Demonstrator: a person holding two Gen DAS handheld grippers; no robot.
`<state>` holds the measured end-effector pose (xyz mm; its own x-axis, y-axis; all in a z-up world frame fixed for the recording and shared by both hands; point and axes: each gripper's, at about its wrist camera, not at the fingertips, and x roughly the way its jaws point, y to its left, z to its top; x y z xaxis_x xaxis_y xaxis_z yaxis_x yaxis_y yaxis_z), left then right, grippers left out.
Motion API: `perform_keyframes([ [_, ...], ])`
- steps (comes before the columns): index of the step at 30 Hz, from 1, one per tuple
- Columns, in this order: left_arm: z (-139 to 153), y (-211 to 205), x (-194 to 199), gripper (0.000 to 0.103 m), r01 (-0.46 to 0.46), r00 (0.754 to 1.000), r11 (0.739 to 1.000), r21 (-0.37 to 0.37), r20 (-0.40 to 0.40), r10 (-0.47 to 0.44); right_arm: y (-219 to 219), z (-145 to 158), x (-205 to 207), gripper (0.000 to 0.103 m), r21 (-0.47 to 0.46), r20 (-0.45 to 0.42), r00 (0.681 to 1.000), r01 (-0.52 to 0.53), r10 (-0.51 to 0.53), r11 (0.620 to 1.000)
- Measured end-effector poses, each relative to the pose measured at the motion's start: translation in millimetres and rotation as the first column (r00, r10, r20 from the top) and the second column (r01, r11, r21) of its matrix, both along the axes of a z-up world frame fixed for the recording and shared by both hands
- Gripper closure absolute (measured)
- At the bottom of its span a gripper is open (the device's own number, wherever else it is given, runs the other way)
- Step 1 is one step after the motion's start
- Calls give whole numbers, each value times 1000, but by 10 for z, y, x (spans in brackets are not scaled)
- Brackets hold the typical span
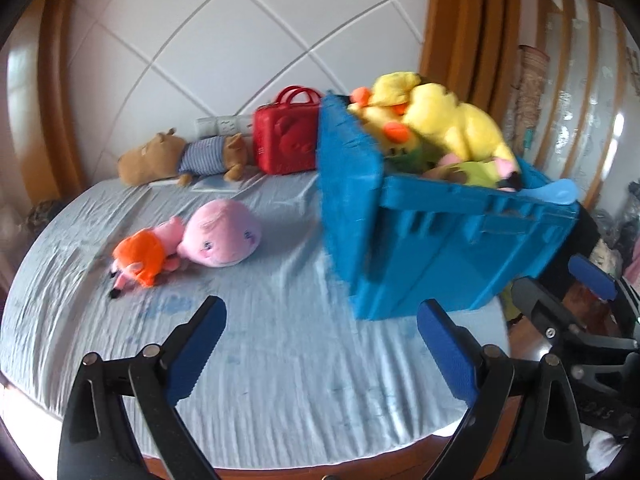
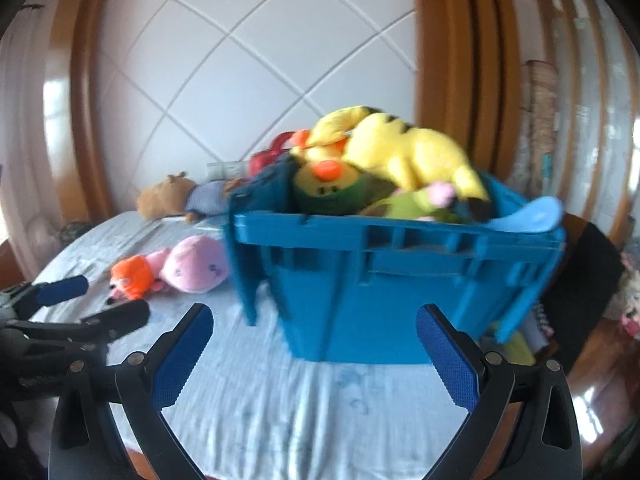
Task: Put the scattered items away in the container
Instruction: 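Withdraw both tools from the crate toward the pink plush toys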
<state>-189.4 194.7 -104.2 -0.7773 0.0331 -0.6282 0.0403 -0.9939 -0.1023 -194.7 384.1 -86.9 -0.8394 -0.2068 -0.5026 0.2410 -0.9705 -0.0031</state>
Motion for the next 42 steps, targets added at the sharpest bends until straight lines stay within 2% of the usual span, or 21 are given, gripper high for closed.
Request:
perform_keyframes([
  [5, -180, -426, -75, 5, -117, 991, 993, -17, 64, 118, -355, -132, -236, 0, -4, 43, 994, -97, 97, 995],
  [8, -239, -644, -87, 6, -194, 978, 980, -42, 71, 197, -593, -215, -369, 0, -4, 62, 985, -163, 163, 987],
  [12, -347, -901, -88, 16, -284, 952, 956, -73, 98, 290, -923, -339, -530, 0, -7, 102, 960, -261, 260, 965],
  [16, -464, -1180, -31, 16, -352, 924, 933, -76, 132, 359, -1264, -443, -622, 0, -24, 118, 928, -353, 354, 935],
  [22, -522, -1697, 20, 16, -426, 889, 903, -62, 156, 430, -1764, -505, -720, 0, -27, 142, 892, -430, 429, 903],
  [25, -534, -1958, -14, 16, -433, 884, 899, -66, 162, 438, -2033, -532, -772, 0, -36, 159, 881, -447, 447, 894],
  [29, -527, -2322, -120, 16, -400, 898, 913, -81, 161, 408, -2435, -603, -827, 0, -45, 172, 881, -440, 441, 897],
  [33, -563, -2673, -300, 16, -368, 913, 927, -68, 166, 374, -2832, -685, -918, 10, -50, 193, 887, -418, 419, 907],
  [36, -654, -2819, -451, 16, -342, 918, 938, -57, 191, 346, -3022, -727, -1026, 11, -44, 213, 890, -403, 402, 914],
  [39, -757, -2927, -609, 16, -337, 916, 941, -36, 219, 336, -3188, -758, -1188, 12, -31, 231, 887, -403, 399, 915],
  [42, -868, -3040, -782, 16, -361, 904, 933, -15, 238, 354, -3342, -806, -1408, 12, -8, 244, 881, -416, 405, 910],
])
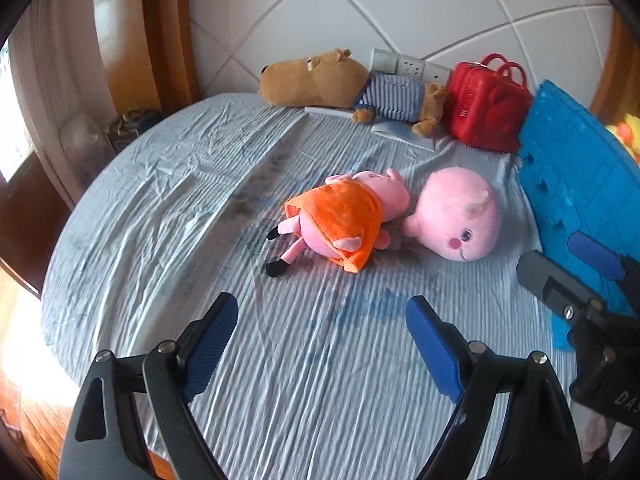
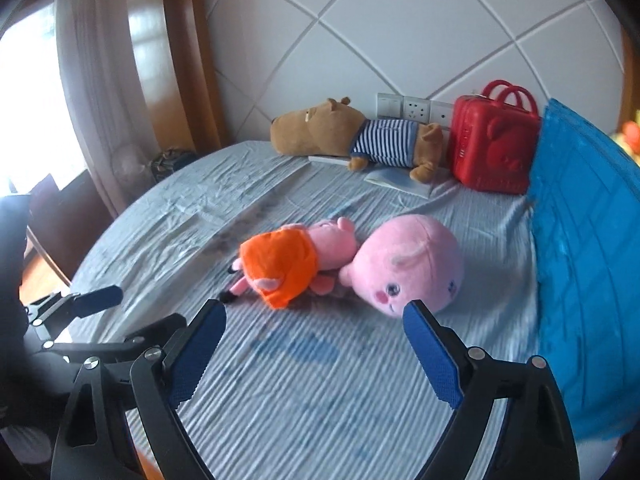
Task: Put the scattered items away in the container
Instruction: 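Withdraw both tools from the crate toward the pink plush toys, then lower both open grippers onto the pig plush in the orange dress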
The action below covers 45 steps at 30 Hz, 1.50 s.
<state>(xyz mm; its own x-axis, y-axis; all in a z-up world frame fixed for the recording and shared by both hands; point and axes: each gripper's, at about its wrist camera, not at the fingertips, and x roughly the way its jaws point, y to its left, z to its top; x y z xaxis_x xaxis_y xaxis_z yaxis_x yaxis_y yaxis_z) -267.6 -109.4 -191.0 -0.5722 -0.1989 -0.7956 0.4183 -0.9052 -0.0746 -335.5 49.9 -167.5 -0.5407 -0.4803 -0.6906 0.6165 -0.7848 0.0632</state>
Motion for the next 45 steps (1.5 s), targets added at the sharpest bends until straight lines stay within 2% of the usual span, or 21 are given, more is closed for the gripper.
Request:
perform_keyframes([
  [5, -204, -171, -315, 16, -88, 996, 996, 33, 32, 87, -271, -160, -450, 13, 22, 30, 996, -86, 86, 996],
  [9, -390, -287, -573, 16, -161, 985, 986, 43, 68, 158, -501, -344, -842, 25, 44, 61, 985, -165, 162, 985],
  [14, -648, -431, -924, 16, -212, 972, 975, 68, 120, 203, -757, -532, -1255, 26, 59, 95, 972, -219, 213, 974],
  [17, -775, -474, -1134, 16, -205, 971, 976, 73, 142, 193, -913, -650, -1496, 26, 72, 108, 971, -224, 215, 972],
  [26, -1164, -559, -1512, 15, -198, 969, 967, 160, 182, 168, -1235, -1107, -1989, 24, 104, 198, 960, -221, 198, 970],
  [28, -1204, -566, -1550, 6, -196, 969, 968, 156, 184, 166, -1263, -1196, -2070, 16, 108, 216, 958, -217, 191, 970],
  [29, -1231, -571, -1567, 0, -194, 968, 969, 153, 187, 165, -1275, -1237, -2108, 15, 113, 220, 957, -216, 188, 970],
  [33, -1330, -594, -1606, 0, -178, 972, 966, 186, 186, 143, -1333, -1318, -2192, 5, 128, 216, 957, -222, 191, 967],
  [41, -1355, -629, -1552, 0, -145, 977, 980, 139, 176, 119, -1491, -1361, -2261, 5, 83, 240, 938, -277, 251, 957],
  [45, -1316, -755, -1490, 0, -118, 977, 991, 62, 185, 105, -1571, -1494, -2283, 5, 81, 296, 920, -293, 258, 953],
])
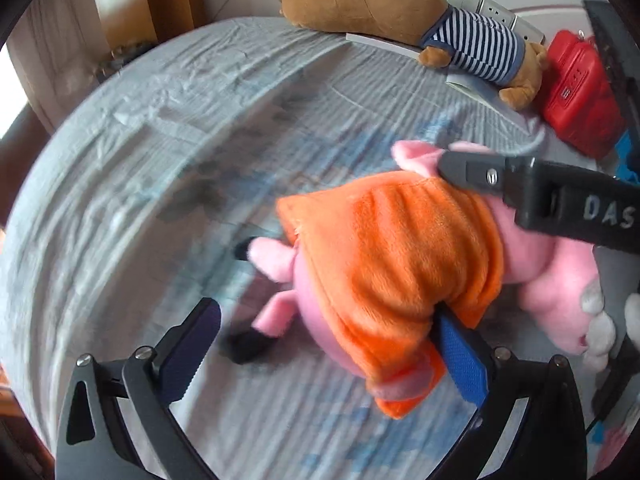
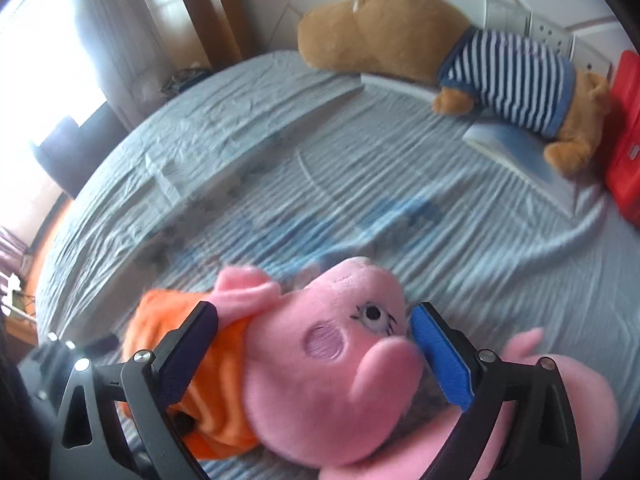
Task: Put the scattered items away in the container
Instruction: 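Lower both open grippers onto the pig plush in the orange dress, then close the left gripper on the orange dress while the right gripper grasps the pig's head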
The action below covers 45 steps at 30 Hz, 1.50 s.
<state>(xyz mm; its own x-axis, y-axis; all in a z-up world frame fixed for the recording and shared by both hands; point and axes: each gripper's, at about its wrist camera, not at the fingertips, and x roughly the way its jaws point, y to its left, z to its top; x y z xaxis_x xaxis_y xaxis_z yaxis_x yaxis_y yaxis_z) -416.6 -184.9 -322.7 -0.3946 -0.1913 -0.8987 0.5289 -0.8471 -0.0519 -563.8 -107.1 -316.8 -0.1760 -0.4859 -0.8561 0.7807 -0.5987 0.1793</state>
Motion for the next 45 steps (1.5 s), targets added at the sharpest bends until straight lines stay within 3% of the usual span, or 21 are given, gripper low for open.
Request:
perform_keyframes([
  [4, 18, -88, -8, 0, 51, 999, 999, -9, -13, -51, -34, -59, -19, 4, 5, 25, 1000, 18, -19, 1000],
  [8, -8, -12, -68, 0, 100, 994, 995, 30, -38, -98, 50, -29, -2, 4, 57, 34, 997, 67, -69, 996],
  [12, -88, 8, -123, 0, 100, 994, 992, 76, -55, -96, 35, -103, -57, 4, 72, 84, 996, 23, -29, 997],
  [16, -66, -48, -124, 0, 81, 995, 994, 77, -71, -76, -54, -229, -198, 3, 59, 157, 988, -5, -4, 998],
  [19, -64, -114, -129, 11, 67, 993, 989, 129, -110, -53, -119, -306, -231, 2, 52, 183, 983, -3, -6, 999],
  [20, -57, -116, -126, 22, 69, 991, 987, 145, -125, -51, -137, -315, -236, 2, 47, 184, 983, -2, -7, 999],
  [22, -29, -93, -136, 29, 73, 989, 984, 163, -137, -51, -133, -289, -224, 5, 27, 176, 984, 1, -5, 1000],
  [26, 46, -2, -69, 36, 103, 990, 985, 138, -108, -89, 17, -133, -84, 9, -16, 151, 988, 5, -2, 1000],
  [29, 116, -33, 141, 41, 92, 994, 994, 65, -56, -89, 70, 17, 120, 13, -62, 189, 981, -27, 39, 998],
  [31, 136, -146, 362, 49, 71, 997, 997, 18, -23, -71, 71, 35, 326, 15, -66, 224, 972, -61, 75, 996],
  [34, 166, -360, 597, 49, 20, 999, 998, -60, 27, -18, 60, -62, 728, 17, -82, 300, 945, -113, 133, 990],
  [36, 126, -491, 665, 49, 12, 999, 998, -67, 44, -9, 92, -131, 942, 22, -102, 317, 937, -119, 145, 988],
  [39, 80, -573, 717, 49, 55, 998, 996, -73, 38, -52, 104, -220, 1144, 22, -90, 281, 953, -89, 111, 992],
  [43, 109, -519, 745, 47, 187, 982, 974, -130, 14, -187, 122, -148, 1303, 20, -65, 151, 988, -25, 35, 998],
  [45, 133, -542, 764, 35, 252, 967, 956, -151, 8, -254, 146, -111, 1380, 12, -53, 92, 996, 10, -5, 999],
])
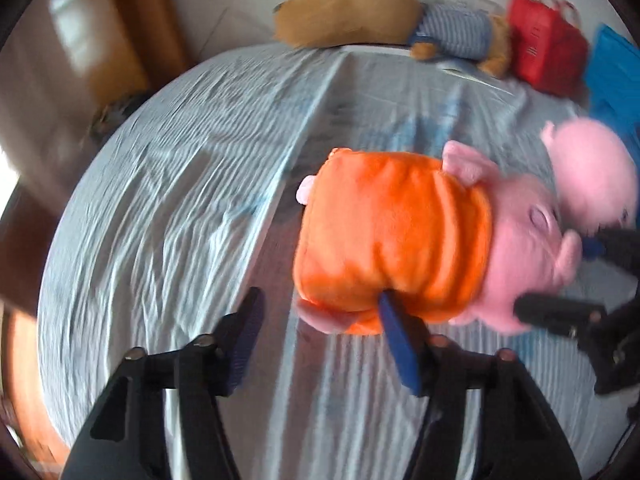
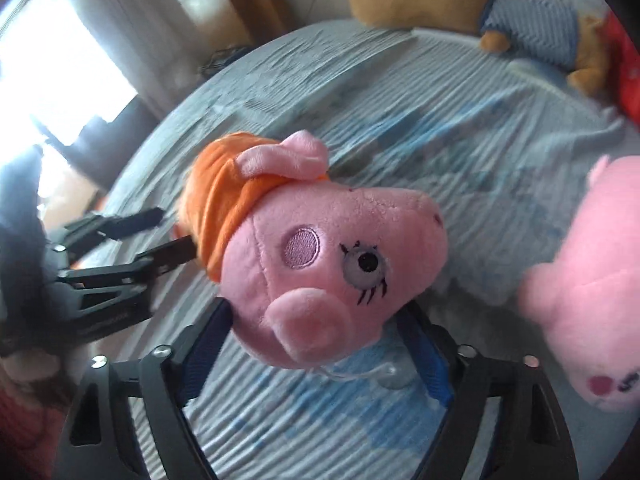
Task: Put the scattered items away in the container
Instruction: 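Close the left gripper on the orange dress while the right gripper grasps the pig's head, then lift the orange-dressed pig with both grippers and carry it toward the blue crate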
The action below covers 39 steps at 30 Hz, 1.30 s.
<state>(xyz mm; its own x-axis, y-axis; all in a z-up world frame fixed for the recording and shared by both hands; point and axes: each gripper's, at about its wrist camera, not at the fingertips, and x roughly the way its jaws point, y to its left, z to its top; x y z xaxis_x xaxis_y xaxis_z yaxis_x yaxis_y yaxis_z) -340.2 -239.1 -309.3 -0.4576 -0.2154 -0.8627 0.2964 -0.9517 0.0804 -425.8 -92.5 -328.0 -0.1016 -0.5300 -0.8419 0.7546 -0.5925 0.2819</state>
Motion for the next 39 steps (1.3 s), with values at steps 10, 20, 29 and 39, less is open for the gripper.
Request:
perform_keyframes([
  [10, -2, -167, -259, 26, 290, 955, 957, -4, -61, -290, 86, -38, 103, 0, 56, -66, 975, 218, -214, 974],
  [20, -244, -25, -508, 0, 362, 931, 932, 25, -50, -361, -34, -261, -163, 1, 78, -97, 966, 249, -242, 965],
  [29, -251, 177, -680, 6, 421, 902, 907, -9, -102, -420, 53, -195, -270, 1, 62, -157, 955, 263, -251, 963],
  [39, -235, 152, -737, 36, 484, 865, 875, 31, -172, -472, -20, -147, -322, 24, 74, -263, 947, 209, -183, 975],
])
